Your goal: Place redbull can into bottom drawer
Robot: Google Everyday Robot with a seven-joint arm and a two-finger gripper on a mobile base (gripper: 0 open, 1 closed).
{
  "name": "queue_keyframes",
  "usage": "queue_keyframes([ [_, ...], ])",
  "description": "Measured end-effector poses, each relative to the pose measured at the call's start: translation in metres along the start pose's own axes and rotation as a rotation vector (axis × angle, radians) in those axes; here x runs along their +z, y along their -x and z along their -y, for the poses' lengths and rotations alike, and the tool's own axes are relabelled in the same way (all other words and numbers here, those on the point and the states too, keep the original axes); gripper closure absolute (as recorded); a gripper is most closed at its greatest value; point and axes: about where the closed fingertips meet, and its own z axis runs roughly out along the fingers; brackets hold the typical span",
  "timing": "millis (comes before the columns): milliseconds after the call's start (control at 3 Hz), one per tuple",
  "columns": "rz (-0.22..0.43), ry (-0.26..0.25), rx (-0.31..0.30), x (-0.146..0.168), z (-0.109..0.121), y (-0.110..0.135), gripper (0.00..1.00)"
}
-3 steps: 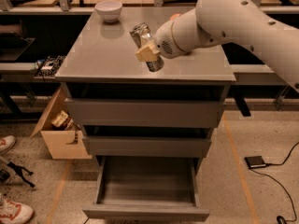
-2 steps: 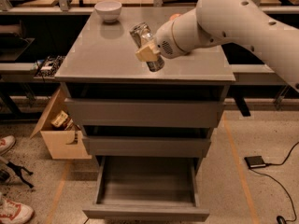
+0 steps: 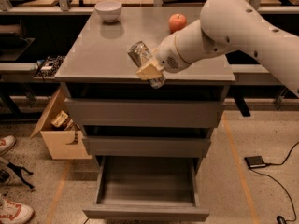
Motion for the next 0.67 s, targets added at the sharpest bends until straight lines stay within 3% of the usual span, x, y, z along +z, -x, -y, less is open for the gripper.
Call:
queue_keyframes([
  [333,-0.085,0.099,-0.057,0.01,-0.034,-0.038,1.0],
  [667,-0.224,0.194,-0.095,0.041,-0.067,-0.093,1.0],
])
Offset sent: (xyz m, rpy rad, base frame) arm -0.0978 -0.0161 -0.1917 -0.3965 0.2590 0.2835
